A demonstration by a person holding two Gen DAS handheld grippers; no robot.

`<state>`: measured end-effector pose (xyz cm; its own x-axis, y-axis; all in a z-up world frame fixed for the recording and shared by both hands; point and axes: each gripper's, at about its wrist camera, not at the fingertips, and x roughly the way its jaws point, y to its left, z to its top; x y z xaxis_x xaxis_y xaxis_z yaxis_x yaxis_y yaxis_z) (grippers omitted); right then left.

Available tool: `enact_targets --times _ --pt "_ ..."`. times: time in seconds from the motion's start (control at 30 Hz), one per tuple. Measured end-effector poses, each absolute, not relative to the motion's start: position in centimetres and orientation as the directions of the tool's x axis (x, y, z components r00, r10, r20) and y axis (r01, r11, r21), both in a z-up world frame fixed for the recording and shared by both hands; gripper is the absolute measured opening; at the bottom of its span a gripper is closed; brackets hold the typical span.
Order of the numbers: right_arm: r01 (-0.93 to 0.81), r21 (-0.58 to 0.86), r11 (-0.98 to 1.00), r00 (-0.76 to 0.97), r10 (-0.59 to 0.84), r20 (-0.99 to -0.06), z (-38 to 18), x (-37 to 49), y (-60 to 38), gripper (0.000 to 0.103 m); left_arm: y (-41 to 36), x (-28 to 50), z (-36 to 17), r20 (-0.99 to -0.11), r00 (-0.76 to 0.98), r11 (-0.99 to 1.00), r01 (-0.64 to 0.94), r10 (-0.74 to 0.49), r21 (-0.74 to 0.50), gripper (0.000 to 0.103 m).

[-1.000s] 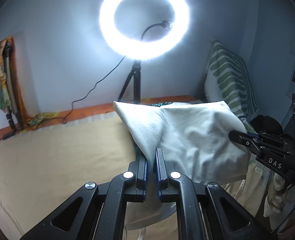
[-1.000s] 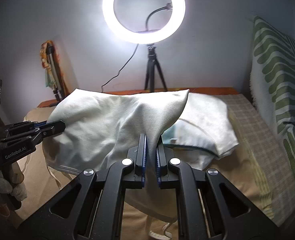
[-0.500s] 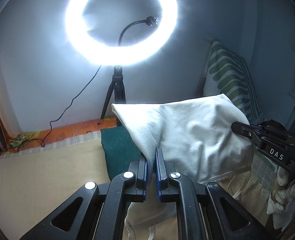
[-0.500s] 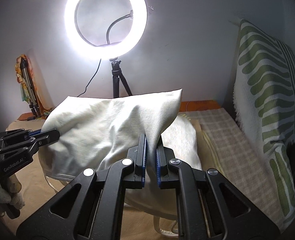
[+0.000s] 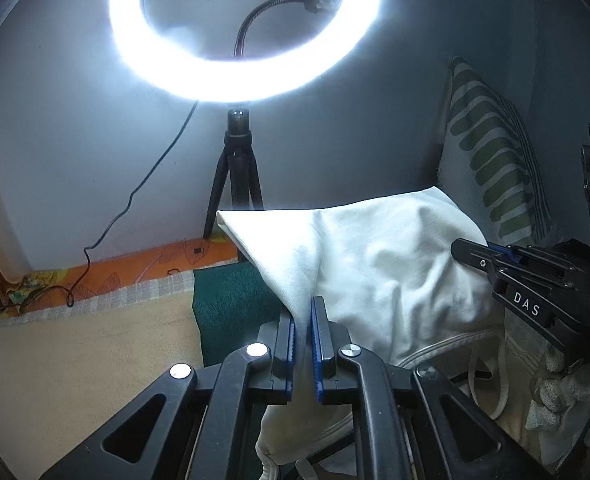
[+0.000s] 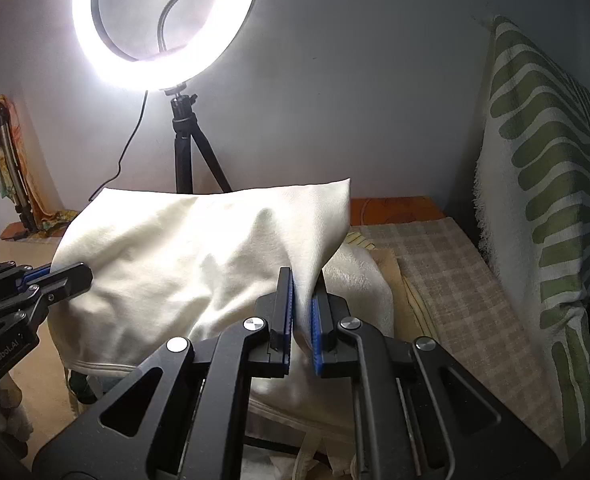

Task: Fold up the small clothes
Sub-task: 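Lower the bundle onto the green cloth and open both tools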

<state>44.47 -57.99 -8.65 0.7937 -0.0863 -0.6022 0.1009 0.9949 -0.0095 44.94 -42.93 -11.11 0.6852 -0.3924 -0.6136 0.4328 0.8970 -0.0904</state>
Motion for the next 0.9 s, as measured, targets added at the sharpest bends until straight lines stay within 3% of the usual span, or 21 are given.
enact_targets --times 0.27,0.33,0.37,0.43,0.9 --pt "0.157 -0.072 0.985 0.733 -0.166 -0.660 -11.4 46.4 -58.4 0.010 -43.2 45.7 -13.0 -0.655 0.668 0.910 0.407 -0.353 -0.076 0.008" --pt "0.180 -0.074 0.981 0.718 -0.183 -0.671 -11.5 46.3 -59.0 0.021 -43.1 45.6 -12.9 -0.658 0.671 0.914 0.401 -0.343 -0.068 0.034" --pt "0.184 -0.067 0.981 0.717 -0.181 -0.673 -11.5 46.1 -59.2 0.030 -43.1 45.5 -12.7 -0.653 0.675 0.914 0.399 -0.342 -0.066 0.036" --pt "0.201 -0.062 0.978 0.723 -0.191 -0.664 -11.1 45.5 -59.5 0.035 -42.8 45.1 -12.2 -0.645 0.683 0.916 0.397 -0.341 -0.064 0.035" --pt "0.218 -0.034 0.975 0.760 -0.192 -0.621 -5.5 40.6 -57.3 0.036 -40.3 39.9 -7.6 -0.615 0.693 0.906 0.416 -0.376 -0.084 0.044"
